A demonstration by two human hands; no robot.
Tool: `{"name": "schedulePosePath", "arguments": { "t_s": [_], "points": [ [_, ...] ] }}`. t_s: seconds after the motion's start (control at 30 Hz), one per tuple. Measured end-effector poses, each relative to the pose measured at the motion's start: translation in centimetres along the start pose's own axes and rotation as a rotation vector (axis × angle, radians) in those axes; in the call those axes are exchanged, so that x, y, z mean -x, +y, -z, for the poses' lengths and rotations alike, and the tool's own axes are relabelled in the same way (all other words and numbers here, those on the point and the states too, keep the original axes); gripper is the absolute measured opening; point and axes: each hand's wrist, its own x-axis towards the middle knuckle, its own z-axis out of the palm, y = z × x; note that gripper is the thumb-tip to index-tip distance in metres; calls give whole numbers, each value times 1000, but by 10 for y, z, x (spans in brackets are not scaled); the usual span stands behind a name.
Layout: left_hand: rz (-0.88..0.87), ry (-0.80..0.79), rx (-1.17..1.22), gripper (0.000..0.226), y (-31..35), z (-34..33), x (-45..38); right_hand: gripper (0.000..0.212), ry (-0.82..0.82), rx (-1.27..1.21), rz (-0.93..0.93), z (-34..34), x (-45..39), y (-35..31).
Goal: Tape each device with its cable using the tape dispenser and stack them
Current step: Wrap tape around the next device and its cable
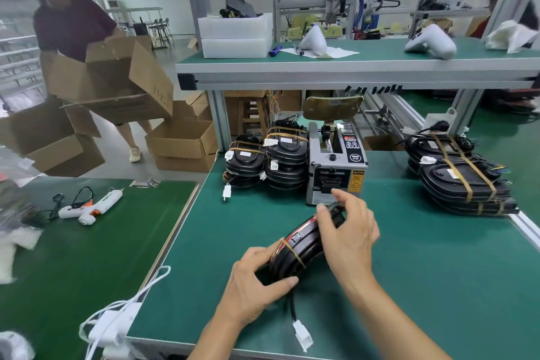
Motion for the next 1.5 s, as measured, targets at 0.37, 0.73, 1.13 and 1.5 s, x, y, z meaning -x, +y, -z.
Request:
{"name": "schedulePosePath", "arguments": {
  "t_s": [0.37, 0.73, 1.13, 1.5],
  "points": [
    [12, -11, -15, 68, -2, 0, -1, 19, -108, -31, -382, -18, -99, 18],
    [5, -12, -23, 71, 0, 0, -1, 13, -52, -250, -637, -36, -117, 22],
    [18, -2, -26, 64, -2, 0, -2, 20, 10, -356, -807, -51, -131, 27],
    [23, 2, -26, 62, -1, 0, -1, 30, 3, -400, -856, -50, -132, 23]
  ]
}}
